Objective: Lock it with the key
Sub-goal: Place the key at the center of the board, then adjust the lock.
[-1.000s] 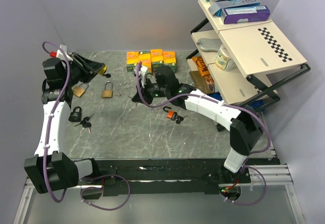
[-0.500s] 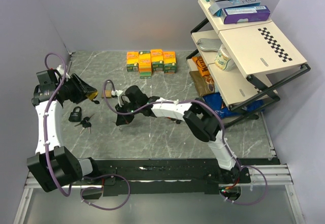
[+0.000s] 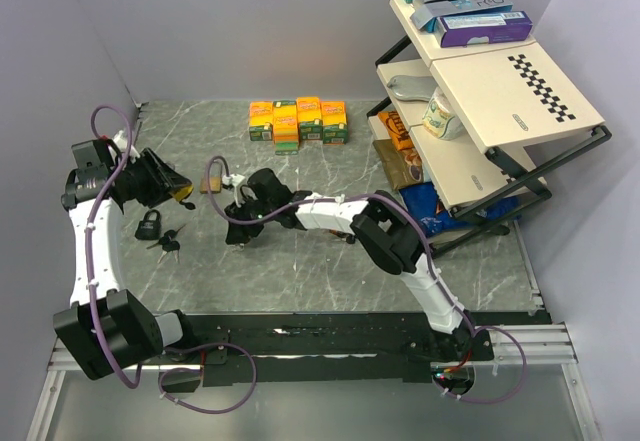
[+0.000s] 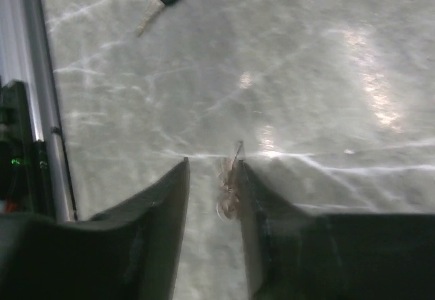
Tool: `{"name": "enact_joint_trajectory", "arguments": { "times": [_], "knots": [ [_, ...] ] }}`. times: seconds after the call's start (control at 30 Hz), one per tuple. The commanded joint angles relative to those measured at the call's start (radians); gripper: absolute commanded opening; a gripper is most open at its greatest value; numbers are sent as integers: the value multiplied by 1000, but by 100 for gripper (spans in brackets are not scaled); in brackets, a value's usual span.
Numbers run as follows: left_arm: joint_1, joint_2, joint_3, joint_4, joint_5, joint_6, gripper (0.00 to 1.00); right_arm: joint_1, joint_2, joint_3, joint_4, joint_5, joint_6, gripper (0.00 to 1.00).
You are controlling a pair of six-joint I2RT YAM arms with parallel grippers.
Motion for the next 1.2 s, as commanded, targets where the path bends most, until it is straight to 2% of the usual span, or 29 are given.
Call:
{"name": "enact_joint_trajectory", "arguments": {
  "times": [0.0,0.13,0.17,0.3,0.33,0.43,0.53,0.77,0.9,0.97,1.03,1.17],
  "knots": [
    [5,-12,-3,26,100,-5,1,-18,-26,7,98,-7,-65,65],
    [4,11,16,24,196,-17,1,-44,-143,-111,190,-67,-143,75],
    [2,12,17,26,241,-14,1,-53,-220,-143,221,-93,-192,76],
    [-1,35,-16,35,508,-26,1,-88,-421,-309,332,-124,-411,84],
    [-7,46,-23,38,617,-26,1,-96,-456,-371,355,-128,-456,84],
    [-62,71,7,-32,699,39,1,-116,-584,-448,424,-159,-620,86],
    [-123,81,36,-65,762,76,1,-118,-633,-455,406,-209,-662,86],
    [-228,54,1,135,818,-114,1,-72,-696,-473,356,-282,-737,89],
    [-252,57,-3,93,845,-86,1,-65,-722,-490,301,-311,-800,91],
    [-266,54,3,56,849,-53,1,-55,-725,-493,290,-276,-846,91],
    [-278,49,0,55,850,-57,1,-47,-719,-493,313,-241,-834,90],
    [-289,48,-8,44,861,-50,1,-49,-701,-467,350,-201,-762,79]
  ]
}}
